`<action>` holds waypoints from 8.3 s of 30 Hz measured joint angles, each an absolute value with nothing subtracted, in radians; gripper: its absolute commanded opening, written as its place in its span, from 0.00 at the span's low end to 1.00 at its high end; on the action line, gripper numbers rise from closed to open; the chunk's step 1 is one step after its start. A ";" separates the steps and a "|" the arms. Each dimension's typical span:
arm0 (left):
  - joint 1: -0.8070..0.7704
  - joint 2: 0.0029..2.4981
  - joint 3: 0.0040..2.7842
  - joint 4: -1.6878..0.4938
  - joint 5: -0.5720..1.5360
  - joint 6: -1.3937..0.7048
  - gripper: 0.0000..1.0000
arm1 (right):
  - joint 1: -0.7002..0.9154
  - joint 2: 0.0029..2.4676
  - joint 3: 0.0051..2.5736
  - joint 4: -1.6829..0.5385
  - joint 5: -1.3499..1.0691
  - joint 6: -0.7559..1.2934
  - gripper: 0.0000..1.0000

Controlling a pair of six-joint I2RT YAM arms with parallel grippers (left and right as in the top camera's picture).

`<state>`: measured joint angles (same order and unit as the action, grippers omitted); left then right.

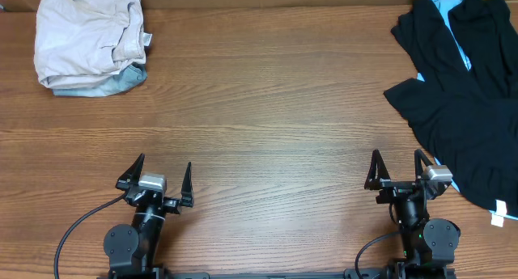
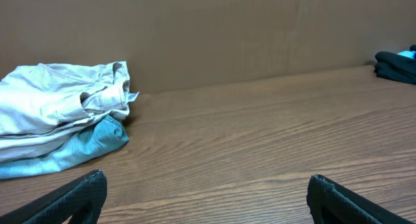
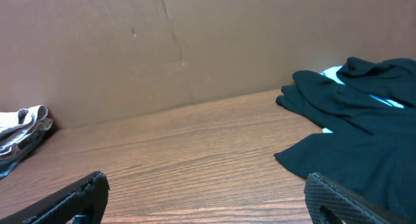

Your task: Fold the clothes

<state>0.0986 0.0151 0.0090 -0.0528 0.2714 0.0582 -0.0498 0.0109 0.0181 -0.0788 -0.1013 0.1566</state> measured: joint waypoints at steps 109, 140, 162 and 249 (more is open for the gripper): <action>0.099 0.015 0.009 -0.053 0.271 0.058 1.00 | -0.050 0.011 0.018 -0.078 -0.101 0.157 1.00; 0.099 0.045 0.179 0.012 0.379 0.138 1.00 | -0.050 0.017 0.201 0.058 -0.157 0.155 1.00; 0.100 1.175 1.170 -0.674 0.428 0.195 1.00 | -0.050 1.036 1.036 -0.635 -0.157 0.114 1.00; 0.100 1.591 1.192 -0.527 0.519 0.130 0.88 | -0.038 1.545 1.087 -0.368 0.117 0.131 0.04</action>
<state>0.0998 1.5909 1.1919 -0.5270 0.5194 0.1299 -0.0380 1.5448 1.0866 -0.3683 0.1173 0.1307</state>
